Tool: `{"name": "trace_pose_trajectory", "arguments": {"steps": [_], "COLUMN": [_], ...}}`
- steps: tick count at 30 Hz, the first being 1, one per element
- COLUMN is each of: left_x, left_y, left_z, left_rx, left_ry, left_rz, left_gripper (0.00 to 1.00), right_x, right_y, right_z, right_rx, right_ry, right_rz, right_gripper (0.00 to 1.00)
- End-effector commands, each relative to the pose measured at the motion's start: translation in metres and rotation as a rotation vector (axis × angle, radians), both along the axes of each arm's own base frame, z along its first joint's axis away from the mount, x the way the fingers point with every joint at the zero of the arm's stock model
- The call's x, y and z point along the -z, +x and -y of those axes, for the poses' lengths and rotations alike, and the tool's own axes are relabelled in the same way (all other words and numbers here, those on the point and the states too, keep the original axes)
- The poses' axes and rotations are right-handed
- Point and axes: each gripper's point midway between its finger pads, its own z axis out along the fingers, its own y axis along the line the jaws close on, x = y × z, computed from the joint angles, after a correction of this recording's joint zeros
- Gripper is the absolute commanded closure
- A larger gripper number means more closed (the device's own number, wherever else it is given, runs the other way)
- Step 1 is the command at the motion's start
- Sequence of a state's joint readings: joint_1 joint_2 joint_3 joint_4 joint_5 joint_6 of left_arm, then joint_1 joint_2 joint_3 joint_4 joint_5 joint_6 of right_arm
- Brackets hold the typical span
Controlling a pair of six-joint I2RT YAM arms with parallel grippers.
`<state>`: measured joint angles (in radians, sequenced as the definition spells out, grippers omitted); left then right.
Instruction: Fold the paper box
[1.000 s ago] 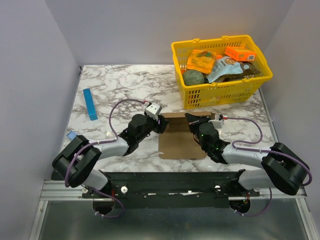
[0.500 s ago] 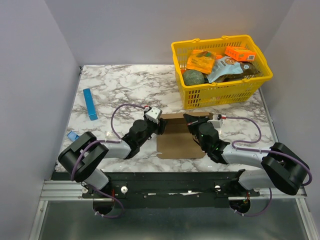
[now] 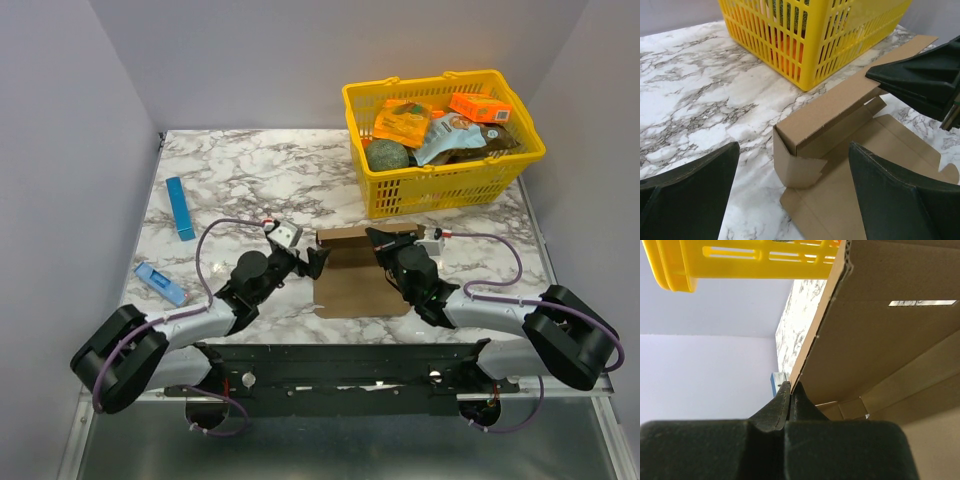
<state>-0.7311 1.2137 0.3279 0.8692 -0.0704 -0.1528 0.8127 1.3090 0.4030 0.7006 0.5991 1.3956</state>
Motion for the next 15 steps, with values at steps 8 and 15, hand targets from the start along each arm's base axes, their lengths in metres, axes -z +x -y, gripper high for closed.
{"name": "trace_pose_trajectory", "arguments": {"steps": [8,15], "left_x": [0.049,0.051], "left_y": [-0.017,0.005], "left_z": [-0.036,-0.028], "left_rx": [-0.042,-0.067], "left_ry": [0.056,0.087], "left_rz": [-0.159,-0.125], "left_gripper": [0.14,0.22], "right_x": [0.018,0.018], "right_y": [-0.005,-0.005], "right_z": [-0.003,-0.005], "right_rx": [-0.029,-0.034], "right_ry": [-0.073,-0.069], "right_rz": [-0.034,-0.035], "right_gripper": [0.99,0.99]}}
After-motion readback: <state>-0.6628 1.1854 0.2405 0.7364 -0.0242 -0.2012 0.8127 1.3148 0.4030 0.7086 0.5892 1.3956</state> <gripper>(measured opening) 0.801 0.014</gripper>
